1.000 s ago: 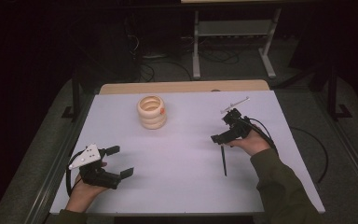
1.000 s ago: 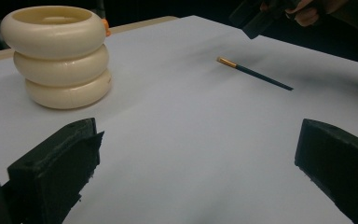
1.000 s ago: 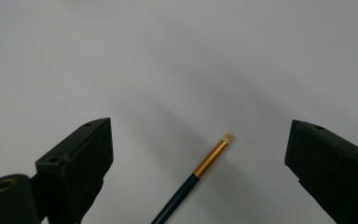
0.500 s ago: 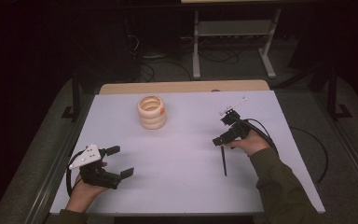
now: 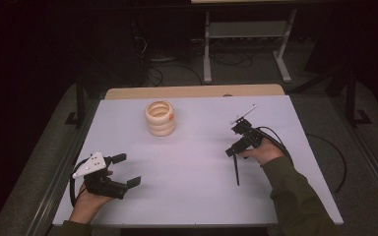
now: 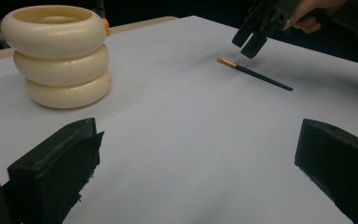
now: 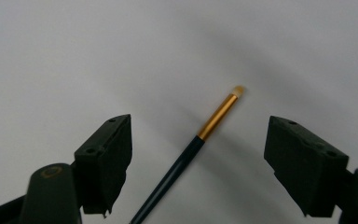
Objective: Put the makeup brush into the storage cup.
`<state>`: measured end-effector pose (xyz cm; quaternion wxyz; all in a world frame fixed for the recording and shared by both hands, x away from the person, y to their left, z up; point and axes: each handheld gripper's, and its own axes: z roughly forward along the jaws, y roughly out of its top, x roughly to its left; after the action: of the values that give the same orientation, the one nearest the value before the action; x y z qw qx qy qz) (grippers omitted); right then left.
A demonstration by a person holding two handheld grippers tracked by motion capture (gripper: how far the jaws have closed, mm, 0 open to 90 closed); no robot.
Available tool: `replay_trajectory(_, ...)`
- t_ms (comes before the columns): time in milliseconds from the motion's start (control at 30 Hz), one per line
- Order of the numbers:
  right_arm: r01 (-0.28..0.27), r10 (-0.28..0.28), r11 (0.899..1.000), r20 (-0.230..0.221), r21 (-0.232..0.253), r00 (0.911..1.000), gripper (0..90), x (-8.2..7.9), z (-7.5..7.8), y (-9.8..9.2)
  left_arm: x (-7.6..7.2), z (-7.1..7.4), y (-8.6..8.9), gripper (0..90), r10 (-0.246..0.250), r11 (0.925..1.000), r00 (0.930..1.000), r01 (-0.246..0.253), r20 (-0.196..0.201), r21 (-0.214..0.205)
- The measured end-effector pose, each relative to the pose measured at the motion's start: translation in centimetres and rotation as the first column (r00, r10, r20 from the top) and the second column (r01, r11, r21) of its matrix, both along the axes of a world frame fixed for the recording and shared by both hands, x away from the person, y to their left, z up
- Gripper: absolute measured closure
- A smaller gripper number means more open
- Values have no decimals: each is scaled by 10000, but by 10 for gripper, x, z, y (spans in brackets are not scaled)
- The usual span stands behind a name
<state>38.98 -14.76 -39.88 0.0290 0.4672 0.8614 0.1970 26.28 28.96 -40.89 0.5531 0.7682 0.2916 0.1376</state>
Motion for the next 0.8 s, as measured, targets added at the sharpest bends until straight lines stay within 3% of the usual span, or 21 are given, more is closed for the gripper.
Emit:
replay_trajectory(367, -163, 156, 9998, -533, -120, 9985, 413, -1, -3, 1, 0, 0, -1, 0, 22, 10000, 10000, -22, -34, -56)
replay_trajectory(800, -526, 464, 9973, -1186, -503, 9919, 524, -2, -11, 4, 0, 0, 0, 0, 25, 10000, 10000, -25, -34, -43)
